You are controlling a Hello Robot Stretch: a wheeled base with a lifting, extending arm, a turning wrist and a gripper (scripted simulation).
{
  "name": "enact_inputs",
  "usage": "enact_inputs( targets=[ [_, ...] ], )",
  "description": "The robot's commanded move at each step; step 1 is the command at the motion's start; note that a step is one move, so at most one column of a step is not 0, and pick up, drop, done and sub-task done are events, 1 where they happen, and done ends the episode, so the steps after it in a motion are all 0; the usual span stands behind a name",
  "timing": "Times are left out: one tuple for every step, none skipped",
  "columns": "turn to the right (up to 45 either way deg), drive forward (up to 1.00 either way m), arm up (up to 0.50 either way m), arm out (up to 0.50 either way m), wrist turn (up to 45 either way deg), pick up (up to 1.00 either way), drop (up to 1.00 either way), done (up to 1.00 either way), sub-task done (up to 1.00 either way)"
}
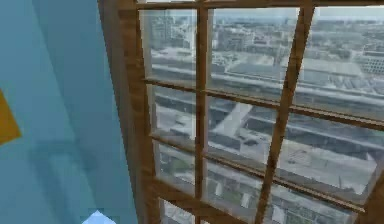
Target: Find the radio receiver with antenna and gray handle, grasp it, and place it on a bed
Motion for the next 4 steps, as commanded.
enact_inputs(
  targets=[
    [45.0,0.00,0.00,0.00,0.0,0.00,0.00,0.00,0.00],
    [45.0,0.00,0.00,0.00,0.0,0.00,0.00,0.00,0.00],
    [45.0,0.00,0.00,0.00,0.0,0.00,0.00,0.00,0.00],
    [12.0,0.00,0.00,0.00,0.0,0.00,0.00,0.00,0.00]
  ],
)
